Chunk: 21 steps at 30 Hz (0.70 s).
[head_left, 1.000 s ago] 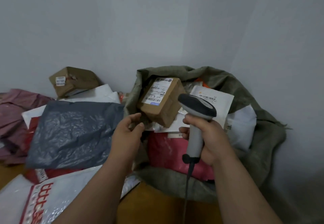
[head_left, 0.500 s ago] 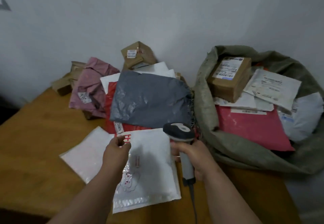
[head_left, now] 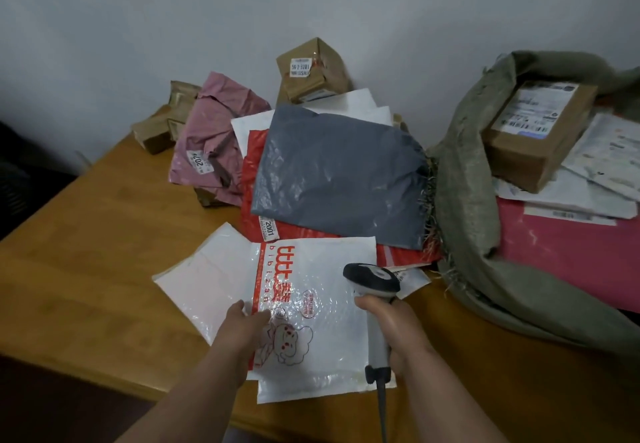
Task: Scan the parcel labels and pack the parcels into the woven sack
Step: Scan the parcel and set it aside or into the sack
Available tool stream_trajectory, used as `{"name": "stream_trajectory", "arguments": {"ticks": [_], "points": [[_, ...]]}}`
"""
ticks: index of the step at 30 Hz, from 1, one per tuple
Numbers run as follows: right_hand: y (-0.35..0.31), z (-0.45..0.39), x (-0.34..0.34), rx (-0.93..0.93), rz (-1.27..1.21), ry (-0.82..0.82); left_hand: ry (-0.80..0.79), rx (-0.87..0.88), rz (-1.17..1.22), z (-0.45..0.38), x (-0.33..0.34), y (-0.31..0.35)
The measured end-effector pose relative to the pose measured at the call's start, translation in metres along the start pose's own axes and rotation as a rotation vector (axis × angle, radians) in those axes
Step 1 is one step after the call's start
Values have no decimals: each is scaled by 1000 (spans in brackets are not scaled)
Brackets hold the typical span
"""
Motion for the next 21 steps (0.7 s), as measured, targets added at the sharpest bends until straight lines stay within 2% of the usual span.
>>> {"name": "stream_trajectory", "arguments": {"ticks": [4,7,9,16,19,21], "points": [[-2,-8,1,3,-11,-35,56,-84,95,-6,-5,3],[-12,-10,3,-15,-55,-38,-1,-120,163,-10,-2,7],[-23,-10,6,-33,-84,-37,-32,-85,206,-11,-3,15],[-65,2,25,-144,-191,-31,-116,189,426,-5,-34,75],[-82,16,37,-200,-225,35,-11,422,460,12,-70,124],[-92,27,46,-240,-291,96,110,647,365,36,-96,160]]}}
Point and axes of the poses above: each hand's wrist, its own z-axis away from the middle knuckle, its own x-axis out of the palm, y = z × x, the point moved 9 cm from there along -z, towards the middle knuckle, and after that the axes turned 4 degrees about -y, right-handed, at the moved point
